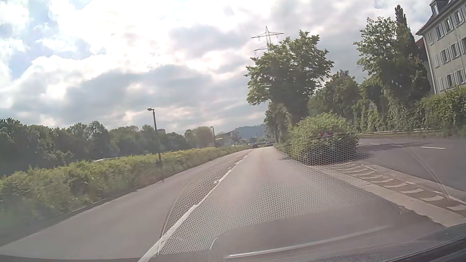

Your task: Follow the waypoints while adhering to traffic rules and regulations

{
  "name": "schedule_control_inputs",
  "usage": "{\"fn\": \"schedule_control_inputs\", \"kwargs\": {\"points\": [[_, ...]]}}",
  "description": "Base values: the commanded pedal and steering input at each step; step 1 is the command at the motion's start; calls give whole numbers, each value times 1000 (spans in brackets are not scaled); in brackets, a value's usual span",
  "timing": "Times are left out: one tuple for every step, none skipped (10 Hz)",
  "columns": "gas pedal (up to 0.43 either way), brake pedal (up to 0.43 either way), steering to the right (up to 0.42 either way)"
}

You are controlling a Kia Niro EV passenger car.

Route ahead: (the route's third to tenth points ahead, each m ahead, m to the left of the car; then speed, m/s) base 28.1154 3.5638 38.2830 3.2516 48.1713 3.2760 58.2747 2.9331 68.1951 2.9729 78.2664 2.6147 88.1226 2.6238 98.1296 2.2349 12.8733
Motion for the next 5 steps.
{"fn": "schedule_control_inputs", "kwargs": {"points": [[110,0,-1],[110,0,-1],[110,0,-1],[110,0,-1],[110,0,-1]]}}
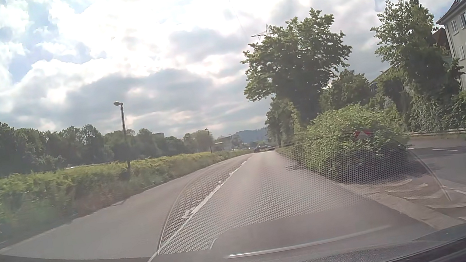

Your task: Follow the waypoints while adhering to traffic rules and regulations

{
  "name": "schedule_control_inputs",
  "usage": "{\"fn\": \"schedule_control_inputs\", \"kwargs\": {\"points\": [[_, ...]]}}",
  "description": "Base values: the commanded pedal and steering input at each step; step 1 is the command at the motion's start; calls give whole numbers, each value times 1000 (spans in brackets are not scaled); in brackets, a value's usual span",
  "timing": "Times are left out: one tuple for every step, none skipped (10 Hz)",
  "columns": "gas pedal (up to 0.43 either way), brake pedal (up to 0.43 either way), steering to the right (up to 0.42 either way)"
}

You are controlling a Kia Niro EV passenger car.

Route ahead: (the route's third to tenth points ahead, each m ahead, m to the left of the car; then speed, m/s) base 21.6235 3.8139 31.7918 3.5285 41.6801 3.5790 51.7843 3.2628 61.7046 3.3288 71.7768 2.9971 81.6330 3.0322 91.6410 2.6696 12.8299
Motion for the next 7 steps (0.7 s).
{"fn": "schedule_control_inputs", "kwargs": {"points": [[110,0,-1],[110,0,-1],[110,0,0],[110,0,-1],[110,0,0],[110,0,0],[110,0,0]]}}
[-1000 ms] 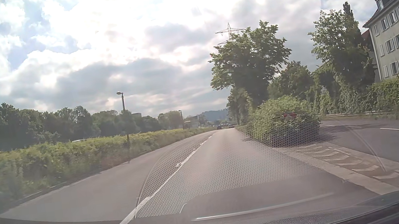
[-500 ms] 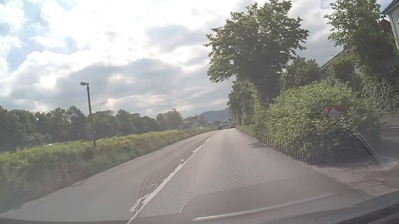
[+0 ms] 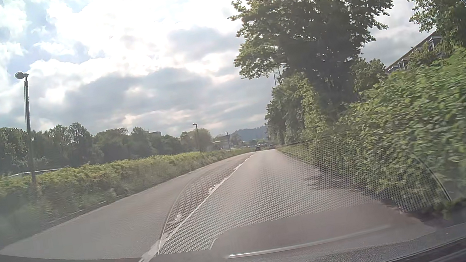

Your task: Follow the waypoints while adhering to traffic rules and regulations

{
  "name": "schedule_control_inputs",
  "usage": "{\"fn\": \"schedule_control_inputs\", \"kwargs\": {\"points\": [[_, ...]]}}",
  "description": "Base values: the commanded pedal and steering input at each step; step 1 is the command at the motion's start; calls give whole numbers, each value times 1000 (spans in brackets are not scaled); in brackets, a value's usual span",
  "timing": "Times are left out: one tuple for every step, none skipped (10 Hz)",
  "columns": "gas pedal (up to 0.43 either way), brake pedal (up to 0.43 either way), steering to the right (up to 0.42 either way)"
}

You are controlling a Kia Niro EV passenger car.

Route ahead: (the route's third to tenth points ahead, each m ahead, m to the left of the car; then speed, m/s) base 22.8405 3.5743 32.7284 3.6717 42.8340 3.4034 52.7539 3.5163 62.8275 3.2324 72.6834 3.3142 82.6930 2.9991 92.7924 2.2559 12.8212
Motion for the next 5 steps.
{"fn": "schedule_control_inputs", "kwargs": {"points": [[110,0,0],[110,0,0],[110,0,0],[110,0,0],[110,0,0]]}}
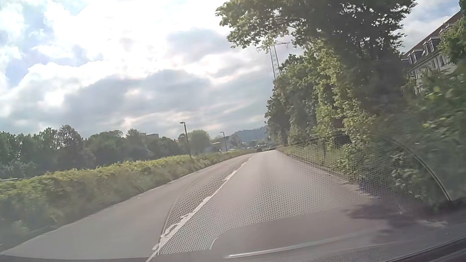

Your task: Follow the waypoints while adhering to traffic rules and regulations

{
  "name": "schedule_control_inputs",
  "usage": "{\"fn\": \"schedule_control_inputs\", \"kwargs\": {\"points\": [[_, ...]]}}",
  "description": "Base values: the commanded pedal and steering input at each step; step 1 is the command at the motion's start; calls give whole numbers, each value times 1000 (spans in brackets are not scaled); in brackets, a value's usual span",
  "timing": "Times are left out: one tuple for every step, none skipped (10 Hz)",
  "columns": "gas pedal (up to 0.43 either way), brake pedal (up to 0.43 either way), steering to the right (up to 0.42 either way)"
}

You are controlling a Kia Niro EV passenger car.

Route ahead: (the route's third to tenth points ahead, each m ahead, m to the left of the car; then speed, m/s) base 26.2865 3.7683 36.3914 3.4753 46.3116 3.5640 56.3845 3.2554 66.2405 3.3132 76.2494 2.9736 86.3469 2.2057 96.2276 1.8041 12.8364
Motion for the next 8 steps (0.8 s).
{"fn": "schedule_control_inputs", "kwargs": {"points": [[110,0,0],[110,0,0],[110,0,1],[110,0,1],[110,0,0],[110,0,1],[110,0,1],[110,0,0]]}}
